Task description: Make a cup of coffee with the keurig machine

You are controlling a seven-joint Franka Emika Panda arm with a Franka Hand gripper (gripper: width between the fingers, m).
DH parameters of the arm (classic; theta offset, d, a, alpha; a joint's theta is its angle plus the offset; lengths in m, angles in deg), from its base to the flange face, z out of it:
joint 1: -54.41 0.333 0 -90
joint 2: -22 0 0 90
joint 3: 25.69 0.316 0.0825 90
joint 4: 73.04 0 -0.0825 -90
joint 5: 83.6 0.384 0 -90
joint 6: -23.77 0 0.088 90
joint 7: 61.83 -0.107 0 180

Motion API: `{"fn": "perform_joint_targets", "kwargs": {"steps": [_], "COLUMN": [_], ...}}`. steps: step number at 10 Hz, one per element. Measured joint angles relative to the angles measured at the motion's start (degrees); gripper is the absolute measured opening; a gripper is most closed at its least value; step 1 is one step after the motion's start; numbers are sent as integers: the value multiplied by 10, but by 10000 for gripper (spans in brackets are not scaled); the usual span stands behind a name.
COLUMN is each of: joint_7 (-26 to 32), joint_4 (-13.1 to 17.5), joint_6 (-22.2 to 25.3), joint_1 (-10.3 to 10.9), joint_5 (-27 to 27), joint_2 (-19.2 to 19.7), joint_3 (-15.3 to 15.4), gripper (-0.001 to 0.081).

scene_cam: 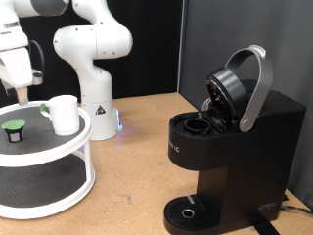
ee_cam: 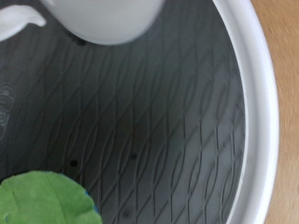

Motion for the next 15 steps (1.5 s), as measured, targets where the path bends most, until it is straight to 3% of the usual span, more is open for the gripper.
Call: {"fn": "perform_joint_targets", "kwargs": {"steps": [2, 4, 10, 15], "joint_7": [102, 155, 164, 177], "joint_4": [2, 1, 7, -20], "joint_6": [15, 14, 2, -35], "joint_1": [19, 25, 20, 19], "joint_5": [0, -5, -45, -51], "joint_2": [0, 3, 34, 51], "joint_3": [-28, -40, -41, -50], "gripper": [803, 803, 803, 803]}}
